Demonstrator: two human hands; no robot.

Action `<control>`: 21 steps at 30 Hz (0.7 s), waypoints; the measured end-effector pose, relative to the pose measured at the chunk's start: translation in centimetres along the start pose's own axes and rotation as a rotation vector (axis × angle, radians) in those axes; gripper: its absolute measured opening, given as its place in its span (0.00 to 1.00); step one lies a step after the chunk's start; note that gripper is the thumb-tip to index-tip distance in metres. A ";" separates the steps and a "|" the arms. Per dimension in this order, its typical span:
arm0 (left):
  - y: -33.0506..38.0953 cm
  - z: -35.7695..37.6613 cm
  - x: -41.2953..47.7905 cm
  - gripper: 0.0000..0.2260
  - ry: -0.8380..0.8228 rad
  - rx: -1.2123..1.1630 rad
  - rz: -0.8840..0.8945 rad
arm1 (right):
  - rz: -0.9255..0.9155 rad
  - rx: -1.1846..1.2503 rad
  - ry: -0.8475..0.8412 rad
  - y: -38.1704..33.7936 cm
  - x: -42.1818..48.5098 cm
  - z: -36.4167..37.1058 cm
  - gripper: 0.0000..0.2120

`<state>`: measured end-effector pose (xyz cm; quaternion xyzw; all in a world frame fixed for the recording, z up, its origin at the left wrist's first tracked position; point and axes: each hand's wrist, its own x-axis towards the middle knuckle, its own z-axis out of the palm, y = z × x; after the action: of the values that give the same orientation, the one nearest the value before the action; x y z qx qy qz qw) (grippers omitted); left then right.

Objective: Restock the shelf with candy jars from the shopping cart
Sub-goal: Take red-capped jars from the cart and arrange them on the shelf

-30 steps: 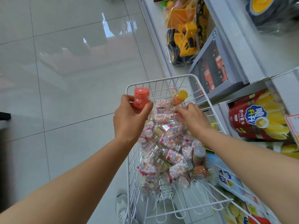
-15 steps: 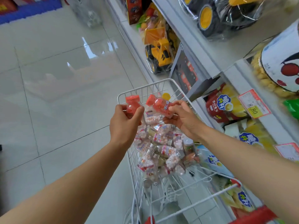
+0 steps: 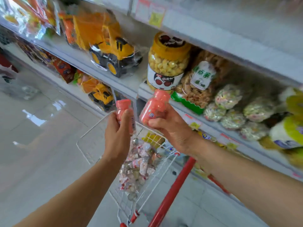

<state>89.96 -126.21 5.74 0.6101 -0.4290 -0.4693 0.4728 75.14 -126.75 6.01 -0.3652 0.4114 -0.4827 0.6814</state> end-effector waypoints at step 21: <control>16.8 21.4 -17.9 0.04 -0.471 0.006 0.433 | -0.612 -0.645 0.742 -20.8 -28.1 -14.2 0.22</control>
<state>64.25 -115.76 22.78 0.3803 -0.6479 -0.4848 0.4478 49.21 -106.80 24.89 -0.4628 0.6249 -0.6038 0.1754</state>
